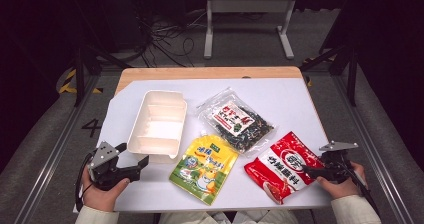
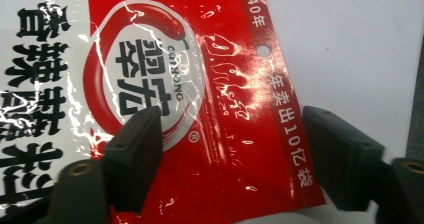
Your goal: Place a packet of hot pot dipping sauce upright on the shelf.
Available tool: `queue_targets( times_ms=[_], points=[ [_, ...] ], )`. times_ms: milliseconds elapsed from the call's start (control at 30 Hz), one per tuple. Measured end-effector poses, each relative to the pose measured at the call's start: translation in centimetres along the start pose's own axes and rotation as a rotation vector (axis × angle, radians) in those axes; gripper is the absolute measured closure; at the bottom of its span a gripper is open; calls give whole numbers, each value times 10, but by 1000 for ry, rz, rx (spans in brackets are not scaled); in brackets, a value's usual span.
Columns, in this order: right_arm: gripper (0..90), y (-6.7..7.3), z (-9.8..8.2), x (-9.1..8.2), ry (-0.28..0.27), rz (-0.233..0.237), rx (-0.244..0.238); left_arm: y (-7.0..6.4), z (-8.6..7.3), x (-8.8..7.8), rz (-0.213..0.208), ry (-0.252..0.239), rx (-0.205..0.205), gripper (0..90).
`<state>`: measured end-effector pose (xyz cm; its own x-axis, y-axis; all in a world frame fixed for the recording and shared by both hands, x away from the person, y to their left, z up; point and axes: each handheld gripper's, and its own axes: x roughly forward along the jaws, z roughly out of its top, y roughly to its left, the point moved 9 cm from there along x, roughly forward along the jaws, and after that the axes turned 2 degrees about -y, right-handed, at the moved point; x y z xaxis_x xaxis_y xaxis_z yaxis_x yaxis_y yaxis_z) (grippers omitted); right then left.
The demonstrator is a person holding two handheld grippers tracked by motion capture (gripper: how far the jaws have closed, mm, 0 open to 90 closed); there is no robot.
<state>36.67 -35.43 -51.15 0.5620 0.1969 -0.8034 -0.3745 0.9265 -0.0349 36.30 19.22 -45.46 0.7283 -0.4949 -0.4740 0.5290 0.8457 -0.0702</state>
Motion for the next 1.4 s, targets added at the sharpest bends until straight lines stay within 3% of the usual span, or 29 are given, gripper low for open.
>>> queue_targets(
  times_ms=[100, 300, 333, 633, 667, 700, 867, 1100, 1400],
  points=[
    [503, 5, 2, -2, 5, 18, -21, 0, 0, 0, -2, 0, 1, 133],
    [677, 9, 4, -2, -9, 26, -31, -1, 1, -1, -4, -6, 4, 136],
    [738, 9, 4, -2, -14, 20, -37, -1, 1, -2, -3, -7, 4, 135],
    [847, 8, 7, -3, -48, 3, -48, 1, 6, -6, 2, -27, -2, 137],
    [898, 7, 8, -4, -58, 0, -50, 0, 7, -7, 2, -27, -6, 137],
    [898, 5, 8, -5, -57, -23, -52, 1, 8, -8, 3, -28, 0, 137],
    [898, 2, 9, -9, -74, 22, -21, -1, 13, -12, 2, -47, 1, 138],
    [898, 4, 18, -28, -127, 69, 6, -7, 18, -13, -11, -50, 11, 141],
    [898, 13, 34, -58, -193, 114, -11, -17, 23, -13, -31, -52, 31, 146]
  ],
)
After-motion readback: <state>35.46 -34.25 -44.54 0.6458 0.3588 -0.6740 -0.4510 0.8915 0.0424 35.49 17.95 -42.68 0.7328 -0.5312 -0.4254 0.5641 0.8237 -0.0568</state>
